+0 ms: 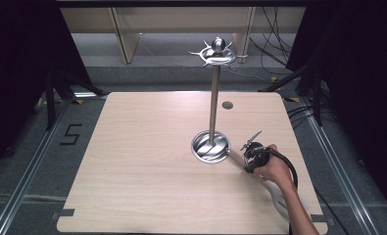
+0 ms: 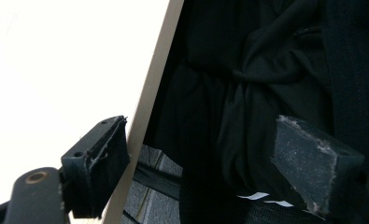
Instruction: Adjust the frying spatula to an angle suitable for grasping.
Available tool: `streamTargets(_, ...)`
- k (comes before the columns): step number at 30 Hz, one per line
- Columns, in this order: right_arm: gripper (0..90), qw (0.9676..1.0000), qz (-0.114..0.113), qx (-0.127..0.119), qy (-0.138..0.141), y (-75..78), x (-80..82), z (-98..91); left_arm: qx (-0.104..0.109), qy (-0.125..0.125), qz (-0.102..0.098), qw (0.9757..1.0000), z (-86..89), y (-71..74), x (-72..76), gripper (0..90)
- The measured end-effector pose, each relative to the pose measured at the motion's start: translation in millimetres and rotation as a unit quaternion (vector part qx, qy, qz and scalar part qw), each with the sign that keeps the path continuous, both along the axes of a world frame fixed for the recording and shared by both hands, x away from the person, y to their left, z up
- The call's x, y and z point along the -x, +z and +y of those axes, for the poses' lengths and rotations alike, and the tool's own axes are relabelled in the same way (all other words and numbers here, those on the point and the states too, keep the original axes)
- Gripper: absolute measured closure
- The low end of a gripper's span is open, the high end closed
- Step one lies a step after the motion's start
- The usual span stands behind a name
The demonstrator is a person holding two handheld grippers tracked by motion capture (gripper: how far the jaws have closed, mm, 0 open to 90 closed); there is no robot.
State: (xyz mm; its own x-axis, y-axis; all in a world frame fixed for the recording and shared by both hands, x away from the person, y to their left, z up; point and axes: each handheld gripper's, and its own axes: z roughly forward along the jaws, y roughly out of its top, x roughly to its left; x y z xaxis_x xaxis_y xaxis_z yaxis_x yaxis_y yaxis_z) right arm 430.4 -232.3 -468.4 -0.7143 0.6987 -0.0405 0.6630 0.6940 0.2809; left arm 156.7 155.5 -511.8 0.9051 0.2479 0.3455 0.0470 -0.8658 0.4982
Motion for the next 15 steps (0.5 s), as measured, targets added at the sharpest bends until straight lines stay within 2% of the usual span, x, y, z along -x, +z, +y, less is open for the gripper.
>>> streamTargets(1, 74.1, 1.0, 0.0, 0.0, 0.0, 0.0, 0.0, 0.0, -0.003, -0.001, -0.001, 1.0, 0.0, 0.3, -0.2, 17.6)
streamTargets(2, 74.1, 0.9998, -0.017, -0.01, 0.001, 5.4, 2.0, -2.6, 0.003, -0.001, 0.0, 1.0, -0.4, -0.5, -0.2, 17.6)
streamTargets(3, 74.1, 0.9998, -0.017, -0.01, 0.001, 5.4, 2.0, -2.6, 0.003, 0.0, -0.001, 1.0, -0.4, -0.3, 0.0, 17.6)
streamTargets(4, 74.1, 0.9997, -0.019, -0.018, -0.001, 7.0, 3.8, -3.0, -0.001, 0.006, -0.009, 0.9999, 0.1, 0.3, 0.9, 17.6)
streamTargets(6, 74.2, 0.9991, -0.033, -0.025, 0.002, 14.8, 7.3, -7.0, -0.008, 0.002, -0.008, 0.9999, 0.3, 0.9, 0.6, 17.6)
streamTargets(7, 74.2, 0.9989, -0.037, -0.03, -0.001, 16.9, 9.0, -8.0, -0.002, 0.006, -0.009, 0.9999, 0.1, 0.3, 0.8, 17.6)
streamTargets(10, 74.2, 0.9966, -0.061, -0.055, -0.005, 25.2, 15.8, -12.0, -0.012, -0.006, 0.0, 0.9999, 0.1, 1.0, -0.6, 17.6)
streamTargets(11, 74.2, 0.9964, -0.066, -0.054, 0.001, 29.8, 18.1, -14.2, -0.004, -0.002, -0.003, 1.0, -0.1, 0.3, -0.4, 17.6)
streamTargets(12, 74.2, 0.995, -0.079, -0.061, -0.005, 35.6, 21.9, -15.6, -0.001, -0.001, -0.003, 1.0, -0.3, 0.0, -0.2, 17.6)
streamTargets(13, 74.2, 0.995, -0.079, -0.061, -0.005, 35.6, 21.9, -15.6, -0.002, -0.001, -0.002, 1.0, -0.2, 0.4, 0.1, 17.6)
streamTargets(14, 74.2, 0.9926, -0.098, -0.072, -0.001, 41.2, 25.2, -17.8, -0.002, 0.0, -0.006, 1.0, 0.0, 0.8, 0.0, 17.6)
streamTargets(15, 74.2, 0.9926, -0.098, -0.072, -0.001, 41.2, 25.2, -17.8, -0.004, -0.009, 0.01, 0.9999, 0.2, 1.5, -1.6, 17.6)
